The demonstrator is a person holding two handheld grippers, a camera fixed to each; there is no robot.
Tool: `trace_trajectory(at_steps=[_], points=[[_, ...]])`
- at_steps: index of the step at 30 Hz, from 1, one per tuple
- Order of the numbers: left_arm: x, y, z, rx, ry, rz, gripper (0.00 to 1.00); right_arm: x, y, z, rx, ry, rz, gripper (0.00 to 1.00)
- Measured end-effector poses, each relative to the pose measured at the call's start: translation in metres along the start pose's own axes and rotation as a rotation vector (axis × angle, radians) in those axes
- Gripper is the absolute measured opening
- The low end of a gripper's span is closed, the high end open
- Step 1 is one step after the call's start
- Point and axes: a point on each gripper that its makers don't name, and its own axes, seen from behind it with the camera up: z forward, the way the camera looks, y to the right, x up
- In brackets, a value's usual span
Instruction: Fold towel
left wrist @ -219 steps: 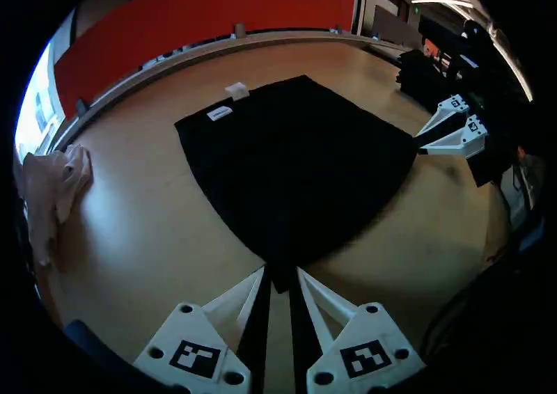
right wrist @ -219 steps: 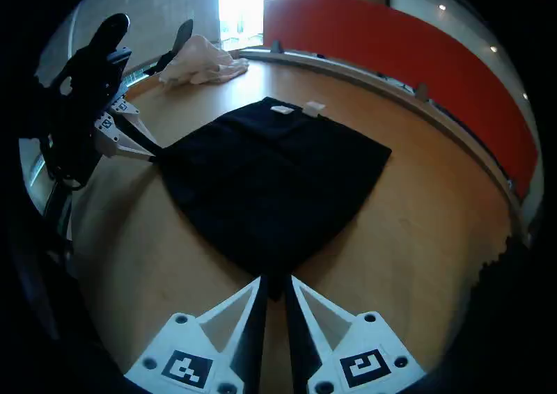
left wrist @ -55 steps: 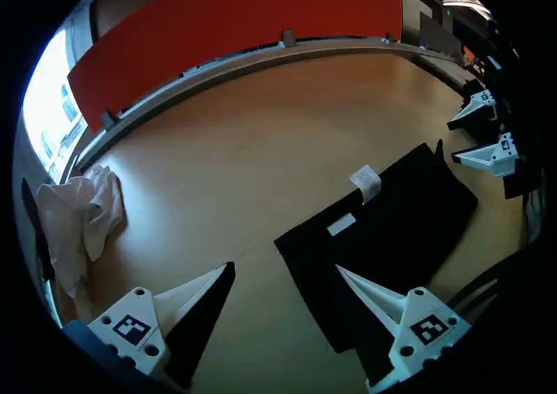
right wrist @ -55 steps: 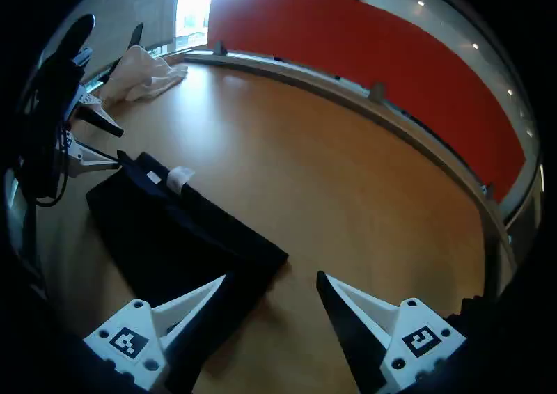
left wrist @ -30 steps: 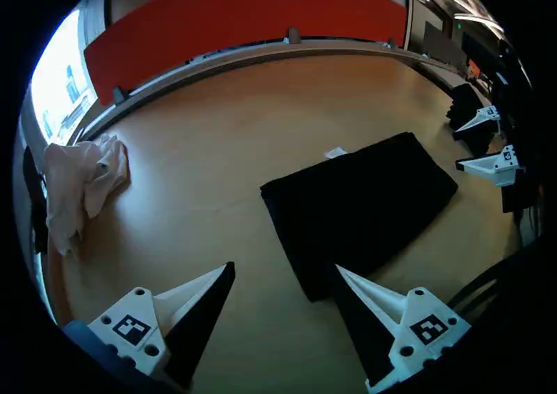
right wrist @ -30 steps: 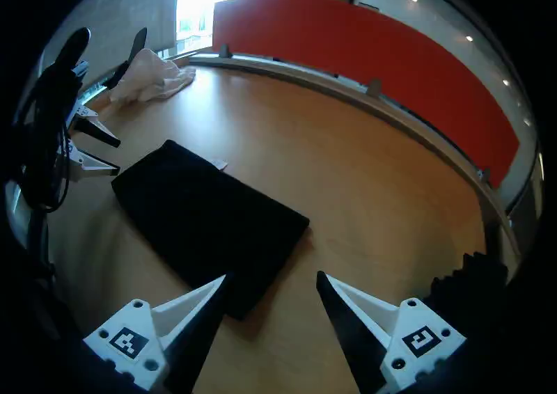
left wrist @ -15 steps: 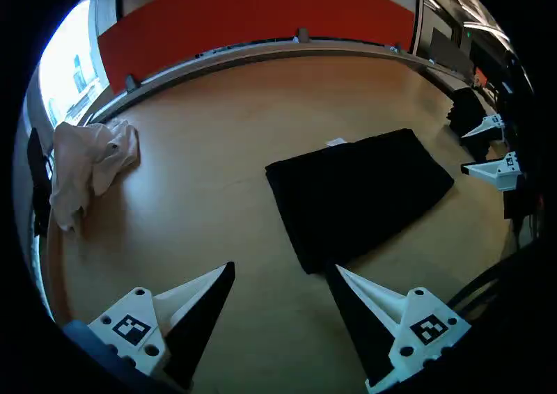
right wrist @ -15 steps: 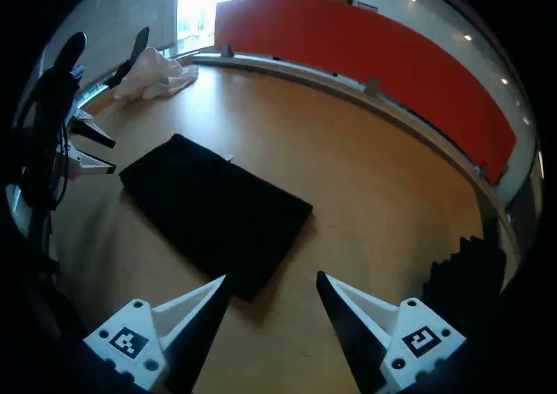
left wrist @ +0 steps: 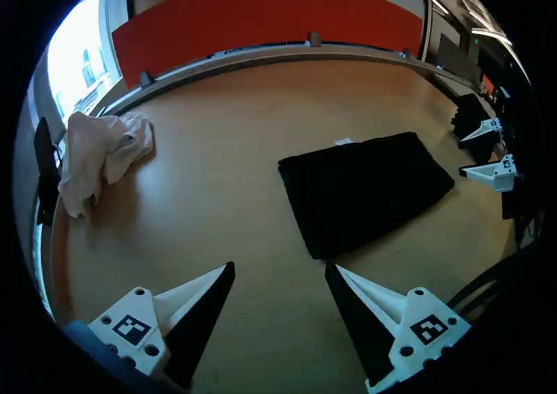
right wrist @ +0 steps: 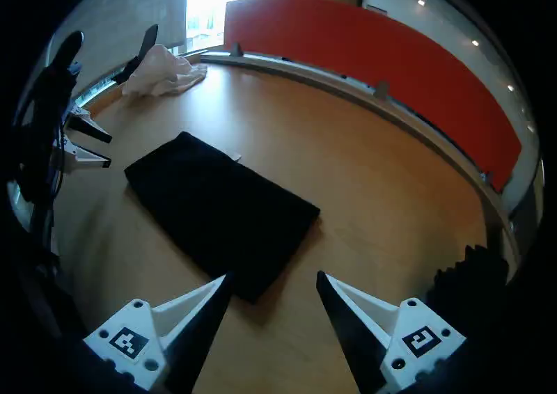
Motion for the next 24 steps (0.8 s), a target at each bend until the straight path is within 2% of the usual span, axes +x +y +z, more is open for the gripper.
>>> trace_trajectory(at_steps=[11,19,24], points=[[-0.017,-0.016,-0.020,0.049,0.002,-0.061,0.96,0.000,-0.009,0.007,0.052,-0.011,-0.045,0.91],[-0.034,-0.023,-0.036,0.076,-0.005,-0.099,0.96,-0.021,-0.010,0.013,0.078,-0.067,-0.065,0.83],[-0.043,-0.024,-0.041,0.083,-0.011,-0.118,0.96,-0.035,-0.011,0.017,0.101,-0.104,-0.064,0.72]])
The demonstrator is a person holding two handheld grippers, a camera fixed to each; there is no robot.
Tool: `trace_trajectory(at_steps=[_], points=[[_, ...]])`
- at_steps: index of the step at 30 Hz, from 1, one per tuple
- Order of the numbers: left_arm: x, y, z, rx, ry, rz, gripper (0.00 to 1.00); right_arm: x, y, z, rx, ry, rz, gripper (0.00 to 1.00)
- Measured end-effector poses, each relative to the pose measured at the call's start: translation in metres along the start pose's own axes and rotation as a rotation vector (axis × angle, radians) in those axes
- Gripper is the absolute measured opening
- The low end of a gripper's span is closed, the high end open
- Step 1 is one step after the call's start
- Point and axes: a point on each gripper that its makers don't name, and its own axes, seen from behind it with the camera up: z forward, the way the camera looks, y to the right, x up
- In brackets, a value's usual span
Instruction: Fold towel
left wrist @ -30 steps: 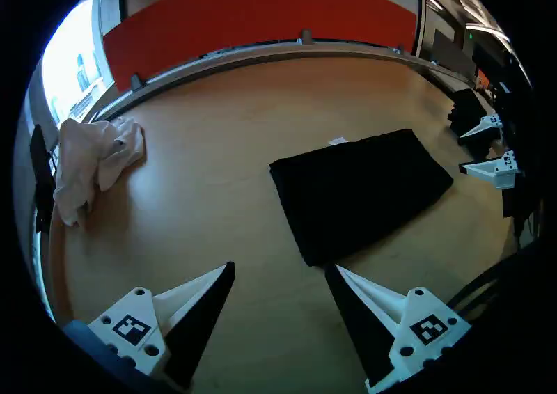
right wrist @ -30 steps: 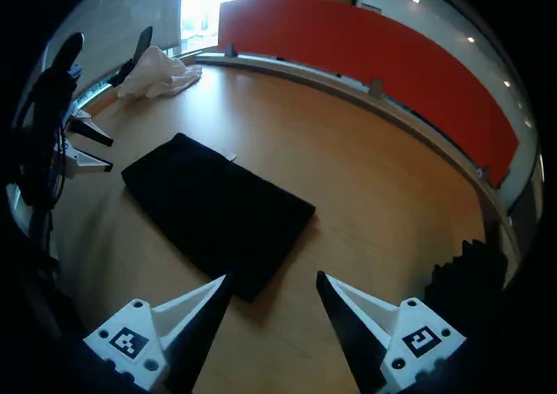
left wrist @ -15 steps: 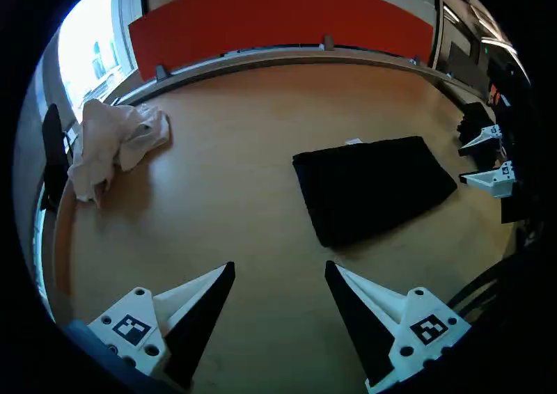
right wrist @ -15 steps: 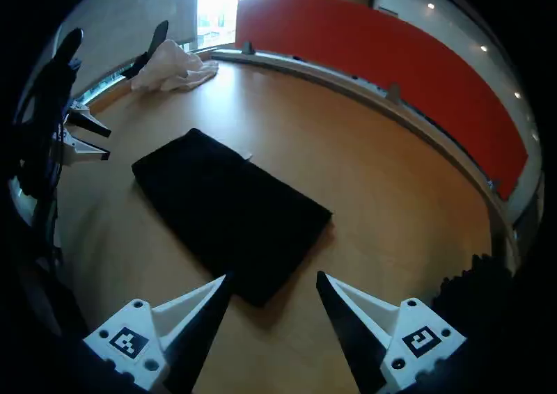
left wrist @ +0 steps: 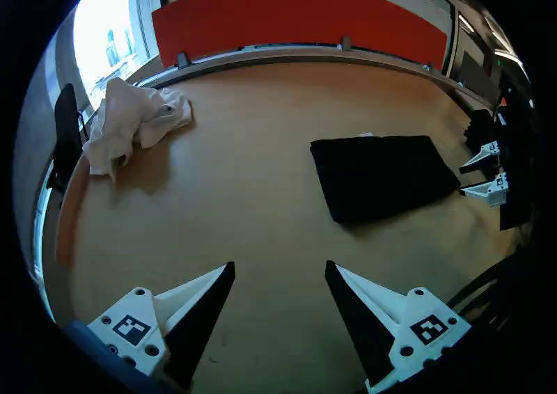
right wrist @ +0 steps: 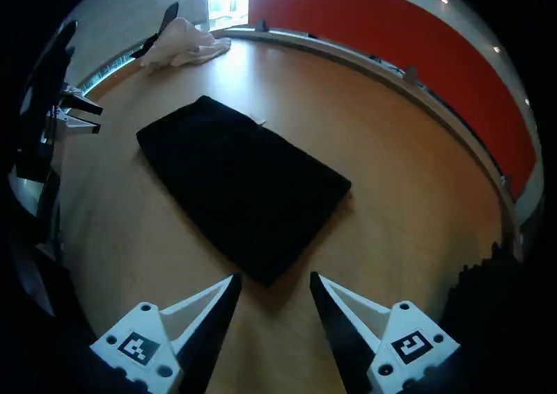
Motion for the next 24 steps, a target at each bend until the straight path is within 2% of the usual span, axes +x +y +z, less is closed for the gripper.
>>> trace_trajectory(at_steps=[5,9,10,13,15,21,24], points=[[-0.004,0.000,-0.003,0.005,0.000,-0.015,0.96,-0.003,0.000,0.002,0.014,-0.006,-0.009,0.55],[-0.005,0.001,-0.004,0.002,0.000,-0.026,0.96,-0.002,-0.003,0.002,0.034,-0.006,-0.007,0.54],[-0.005,0.001,-0.004,0.002,0.001,-0.026,0.96,-0.003,-0.005,0.002,0.041,-0.008,-0.008,0.51],[-0.005,0.002,-0.005,0.002,0.003,-0.028,0.96,-0.005,-0.008,0.003,0.058,-0.017,-0.010,0.40],[-0.005,0.002,-0.006,0.002,0.004,-0.029,0.96,-0.007,-0.008,0.004,0.063,-0.026,-0.009,0.29],[-0.006,0.001,-0.007,0.003,0.004,-0.031,0.96,-0.005,-0.008,0.004,0.067,-0.021,-0.008,0.27],[-0.007,0.000,-0.007,0.004,0.003,-0.031,0.96,-0.005,-0.010,0.003,0.075,-0.018,-0.008,0.21]])
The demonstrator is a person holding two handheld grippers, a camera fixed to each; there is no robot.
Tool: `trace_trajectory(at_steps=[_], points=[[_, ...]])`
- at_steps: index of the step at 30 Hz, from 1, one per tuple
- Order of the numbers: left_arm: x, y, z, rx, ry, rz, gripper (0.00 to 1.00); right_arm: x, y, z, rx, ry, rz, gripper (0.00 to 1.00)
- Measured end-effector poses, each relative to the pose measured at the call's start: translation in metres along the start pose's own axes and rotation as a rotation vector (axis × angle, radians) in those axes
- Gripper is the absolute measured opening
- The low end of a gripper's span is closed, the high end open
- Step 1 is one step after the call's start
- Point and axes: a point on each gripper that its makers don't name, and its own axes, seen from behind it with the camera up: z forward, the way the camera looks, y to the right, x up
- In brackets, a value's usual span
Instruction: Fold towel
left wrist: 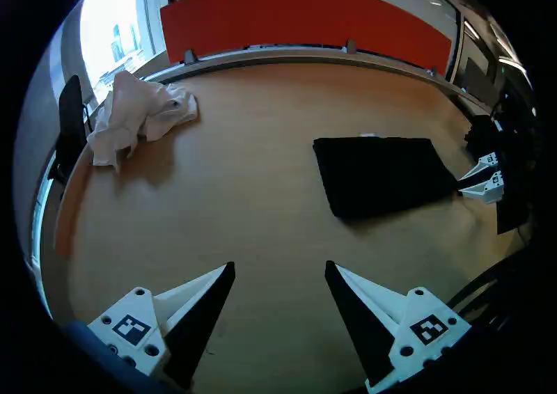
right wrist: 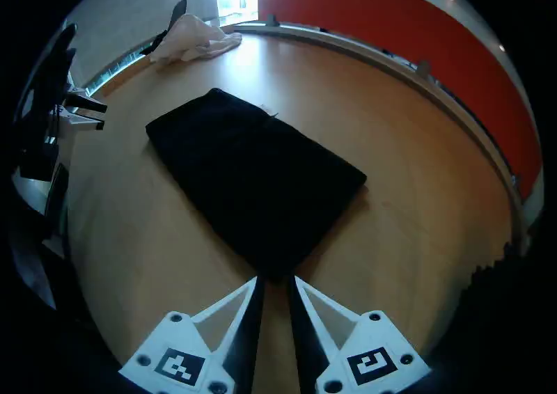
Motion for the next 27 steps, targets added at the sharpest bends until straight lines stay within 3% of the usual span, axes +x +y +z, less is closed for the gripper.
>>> trace_trajectory(at_steps=[5,15,27], points=[[-0.002,0.001,0.000,-0.001,-0.003,0.000,0.96,0.002,-0.001,0.001,0.003,0.006,-0.003,0.07],[-0.003,0.000,0.001,0.000,-0.007,0.000,0.96,0.012,0.000,-0.006,-0.015,0.028,-0.029,0.08],[0.007,-0.001,0.000,-0.001,0.014,0.001,0.96,0.060,0.007,-0.040,-0.058,0.115,-0.087,0.08]])
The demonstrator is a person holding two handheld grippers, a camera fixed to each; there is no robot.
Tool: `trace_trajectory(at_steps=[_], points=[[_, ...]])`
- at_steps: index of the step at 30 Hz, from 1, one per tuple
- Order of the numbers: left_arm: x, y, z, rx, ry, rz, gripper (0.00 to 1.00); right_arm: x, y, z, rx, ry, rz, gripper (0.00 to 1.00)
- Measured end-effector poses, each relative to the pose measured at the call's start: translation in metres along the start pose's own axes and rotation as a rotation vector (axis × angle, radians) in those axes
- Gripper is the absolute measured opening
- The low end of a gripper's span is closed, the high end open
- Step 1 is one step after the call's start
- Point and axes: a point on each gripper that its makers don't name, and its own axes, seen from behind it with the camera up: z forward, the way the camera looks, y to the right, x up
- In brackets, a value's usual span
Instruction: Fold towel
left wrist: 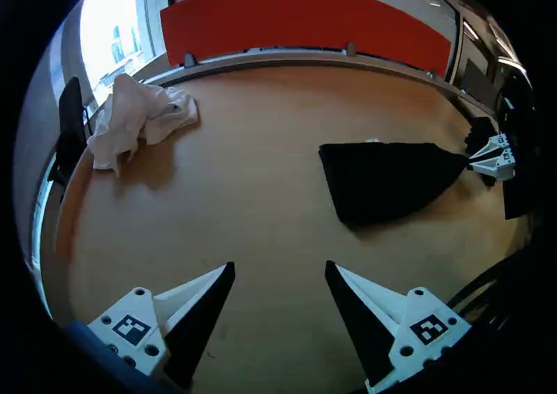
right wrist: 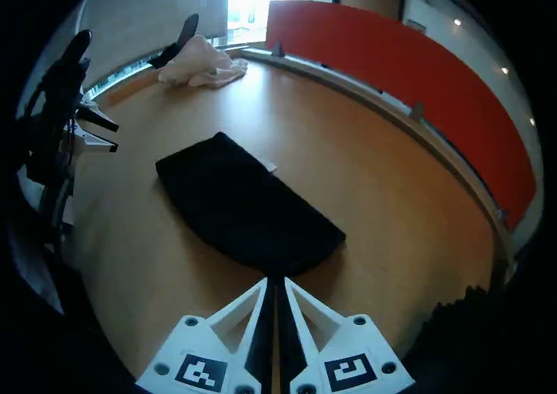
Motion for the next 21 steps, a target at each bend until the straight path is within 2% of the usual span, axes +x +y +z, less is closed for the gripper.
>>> trace_trajectory(at_steps=[9,21], points=[[0.005,0.001,-0.002,-0.001,0.010,-0.001,0.96,0.025,0.014,-0.023,-0.038,0.040,-0.042,0.09],[0.008,0.007,-0.003,-0.005,0.014,0.004,0.96,0.045,0.037,-0.050,-0.097,0.082,-0.064,0.09]])
